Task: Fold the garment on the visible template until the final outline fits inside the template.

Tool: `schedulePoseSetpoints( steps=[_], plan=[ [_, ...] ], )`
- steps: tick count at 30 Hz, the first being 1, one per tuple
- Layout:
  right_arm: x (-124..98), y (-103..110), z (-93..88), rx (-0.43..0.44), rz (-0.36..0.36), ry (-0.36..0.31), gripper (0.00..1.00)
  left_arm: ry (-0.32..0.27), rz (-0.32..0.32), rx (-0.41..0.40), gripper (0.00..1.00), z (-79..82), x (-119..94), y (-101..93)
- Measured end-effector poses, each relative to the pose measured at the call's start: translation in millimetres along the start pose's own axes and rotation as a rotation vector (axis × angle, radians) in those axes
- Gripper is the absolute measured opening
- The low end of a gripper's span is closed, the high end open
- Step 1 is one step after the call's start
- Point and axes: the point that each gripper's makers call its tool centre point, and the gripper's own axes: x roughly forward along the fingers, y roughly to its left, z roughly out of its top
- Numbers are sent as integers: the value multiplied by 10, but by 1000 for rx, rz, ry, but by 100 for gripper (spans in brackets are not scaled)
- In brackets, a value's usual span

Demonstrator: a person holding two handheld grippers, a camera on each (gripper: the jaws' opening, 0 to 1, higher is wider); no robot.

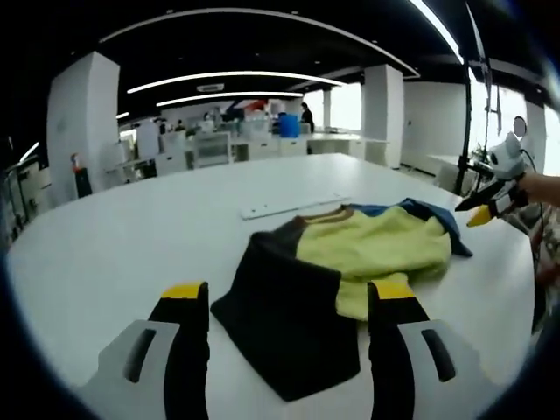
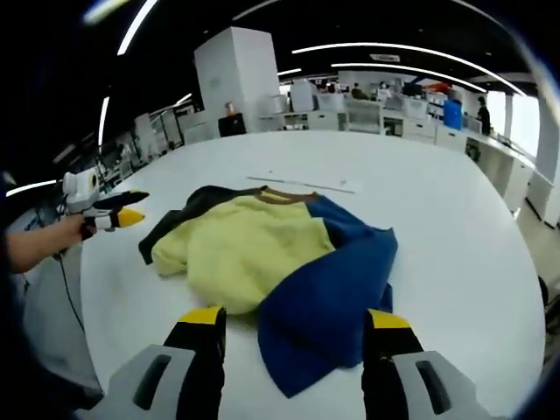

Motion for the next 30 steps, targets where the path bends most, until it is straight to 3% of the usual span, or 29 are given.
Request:
schedulePoseSetpoints(
  steps=[9, 12, 20, 24, 30],
  plan=[
    [37, 96, -339, -38, 8, 52, 51, 61, 34, -21, 66, -323, -163, 60],
    [46, 52, -447, -109, -30, 70, 44, 81, 48, -17, 62, -428, -198, 77],
    [81, -13, -566, -133, -69, 61, 25, 125, 72, -39, 52, -651, -226, 74],
    [96, 24, -616, -133, -68, 63, 22, 155, 91, -25, 39, -733, -230, 82],
    [113, 41, -619, -166, -90, 57, 11, 179, 99, -105, 28, -841, -241, 74]
  ],
)
